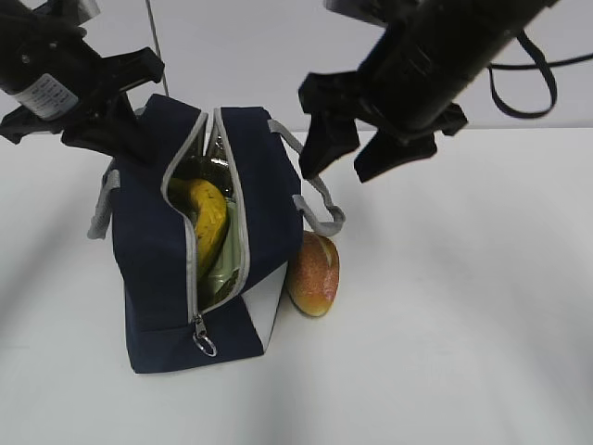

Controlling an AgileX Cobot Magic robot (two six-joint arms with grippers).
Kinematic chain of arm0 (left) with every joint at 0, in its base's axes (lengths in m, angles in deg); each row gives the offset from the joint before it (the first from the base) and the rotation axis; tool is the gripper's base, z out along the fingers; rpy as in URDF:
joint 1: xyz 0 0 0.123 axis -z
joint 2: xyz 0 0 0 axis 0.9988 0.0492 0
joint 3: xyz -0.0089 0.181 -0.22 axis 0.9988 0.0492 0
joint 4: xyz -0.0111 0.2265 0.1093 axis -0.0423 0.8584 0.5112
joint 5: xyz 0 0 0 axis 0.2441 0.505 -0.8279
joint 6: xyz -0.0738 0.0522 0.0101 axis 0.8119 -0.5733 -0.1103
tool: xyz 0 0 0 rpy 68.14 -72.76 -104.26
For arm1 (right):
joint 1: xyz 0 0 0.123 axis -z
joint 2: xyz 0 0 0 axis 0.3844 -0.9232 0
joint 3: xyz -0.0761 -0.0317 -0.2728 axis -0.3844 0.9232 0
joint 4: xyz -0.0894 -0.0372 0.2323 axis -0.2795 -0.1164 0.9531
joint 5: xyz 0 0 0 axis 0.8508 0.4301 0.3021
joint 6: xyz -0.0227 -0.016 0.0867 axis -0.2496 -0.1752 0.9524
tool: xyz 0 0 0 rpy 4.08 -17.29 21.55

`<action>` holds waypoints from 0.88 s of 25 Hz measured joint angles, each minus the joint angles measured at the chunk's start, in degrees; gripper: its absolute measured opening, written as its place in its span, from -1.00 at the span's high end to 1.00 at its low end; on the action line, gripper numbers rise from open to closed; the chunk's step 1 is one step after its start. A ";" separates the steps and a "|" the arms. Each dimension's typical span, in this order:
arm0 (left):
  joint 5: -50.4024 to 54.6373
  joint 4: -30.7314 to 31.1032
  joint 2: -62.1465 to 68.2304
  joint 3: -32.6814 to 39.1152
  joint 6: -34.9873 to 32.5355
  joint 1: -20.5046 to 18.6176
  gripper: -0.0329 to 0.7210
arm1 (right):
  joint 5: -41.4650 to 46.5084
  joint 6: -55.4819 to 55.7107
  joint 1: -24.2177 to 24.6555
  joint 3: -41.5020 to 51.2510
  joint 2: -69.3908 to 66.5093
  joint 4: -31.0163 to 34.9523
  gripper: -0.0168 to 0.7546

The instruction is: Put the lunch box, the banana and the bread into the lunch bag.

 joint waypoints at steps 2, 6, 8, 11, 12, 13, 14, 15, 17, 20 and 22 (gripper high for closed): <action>0.00 0.00 0.00 0.00 0.00 0.00 0.92 | -4.02 0.00 0.00 6.18 2.40 0.00 -0.34; 0.00 0.00 0.00 0.00 0.00 0.00 0.92 | -9.79 0.13 0.00 16.06 5.18 0.32 -0.34; 0.00 0.00 0.00 0.00 0.00 0.00 0.92 | -11.87 0.13 0.00 19.05 5.29 0.45 -0.34; 0.00 0.00 0.00 0.00 0.00 0.00 0.92 | -14.22 0.13 0.00 20.65 4.27 0.57 -0.34; 0.07 0.00 0.00 0.00 0.00 0.00 0.92 | -15.20 0.01 0.00 20.74 3.60 0.81 -0.34; 0.13 0.00 0.00 0.00 0.00 0.00 0.92 | -16.12 0.01 0.00 20.74 2.64 1.12 -0.34; 0.19 0.06 0.00 0.00 0.00 0.00 0.92 | -17.23 0.01 0.00 20.74 1.57 1.46 -0.34; 0.19 0.23 0.00 0.00 0.00 0.00 0.92 | -18.25 -0.26 0.00 20.74 0.61 1.94 -0.34; 0.24 0.66 0.00 0.00 0.00 0.00 0.92 | -19.64 -2.43 0.00 20.74 -1.70 4.32 -0.35; 0.24 1.05 0.00 0.00 0.00 0.00 0.92 | -21.12 -9.20 0.00 20.74 -4.52 9.48 -0.56; 0.24 1.11 0.00 0.00 0.00 0.00 0.92 | -22.28 -12.52 0.00 20.74 -5.81 11.97 -0.70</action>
